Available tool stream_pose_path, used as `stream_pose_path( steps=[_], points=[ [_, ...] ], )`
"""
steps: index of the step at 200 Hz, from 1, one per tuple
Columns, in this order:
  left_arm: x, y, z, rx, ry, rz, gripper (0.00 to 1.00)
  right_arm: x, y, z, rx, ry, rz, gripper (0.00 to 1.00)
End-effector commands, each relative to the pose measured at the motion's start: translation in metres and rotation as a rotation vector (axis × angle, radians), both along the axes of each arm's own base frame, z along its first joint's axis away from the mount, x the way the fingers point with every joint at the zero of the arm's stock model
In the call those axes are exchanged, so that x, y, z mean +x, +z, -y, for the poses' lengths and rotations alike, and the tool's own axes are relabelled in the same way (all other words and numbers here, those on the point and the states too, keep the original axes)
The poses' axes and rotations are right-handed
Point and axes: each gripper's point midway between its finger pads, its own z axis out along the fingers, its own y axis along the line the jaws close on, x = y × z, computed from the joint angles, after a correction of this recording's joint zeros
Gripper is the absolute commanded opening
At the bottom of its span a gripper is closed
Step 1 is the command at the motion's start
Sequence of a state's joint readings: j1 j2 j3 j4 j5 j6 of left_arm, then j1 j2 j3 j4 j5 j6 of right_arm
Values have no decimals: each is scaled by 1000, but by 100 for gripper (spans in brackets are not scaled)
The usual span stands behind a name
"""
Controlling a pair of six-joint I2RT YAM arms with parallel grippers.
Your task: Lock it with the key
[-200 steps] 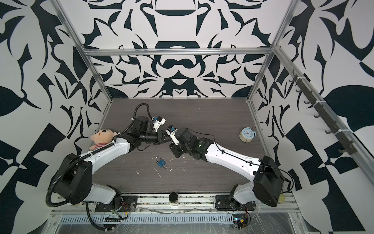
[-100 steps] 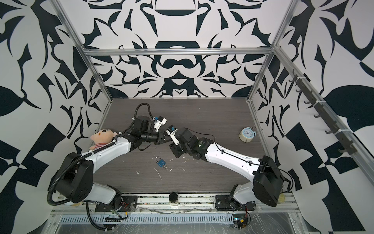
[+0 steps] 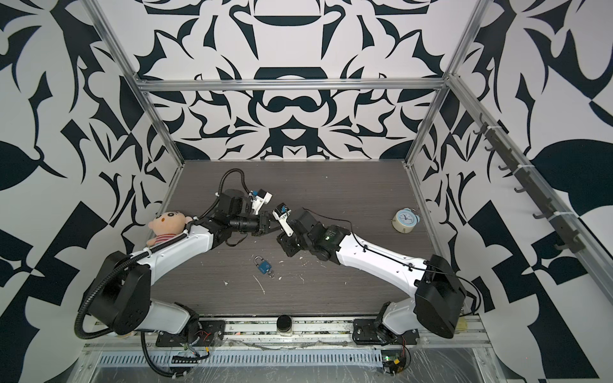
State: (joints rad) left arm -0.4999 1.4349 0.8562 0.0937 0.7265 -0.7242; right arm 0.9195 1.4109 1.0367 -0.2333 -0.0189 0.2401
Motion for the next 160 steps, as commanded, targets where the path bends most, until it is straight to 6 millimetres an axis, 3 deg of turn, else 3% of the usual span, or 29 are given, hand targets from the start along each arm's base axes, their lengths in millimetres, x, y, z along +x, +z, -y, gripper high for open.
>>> stream_pose_path(
  steps=[1,49,56,59,67,123,160],
  points=[
    [4,15,-4,-31,62,57,0,2,26,-15,146,1,43,57],
    [8,26,-20,-31,186,96,0,6,39,-5,262,-22,24,64],
    [10,25,-21,-27,198,93,0,9,42,-1,290,-33,16,64],
    [8,35,-23,-43,203,115,0,11,42,2,300,-40,11,63],
    [7,39,-25,-49,215,125,0,15,46,8,329,-52,6,63],
    [4,53,-31,-75,254,129,0,24,55,42,429,-117,29,59],
    [1,62,-31,-120,263,114,0,19,57,45,488,-58,1,56]
  ],
)
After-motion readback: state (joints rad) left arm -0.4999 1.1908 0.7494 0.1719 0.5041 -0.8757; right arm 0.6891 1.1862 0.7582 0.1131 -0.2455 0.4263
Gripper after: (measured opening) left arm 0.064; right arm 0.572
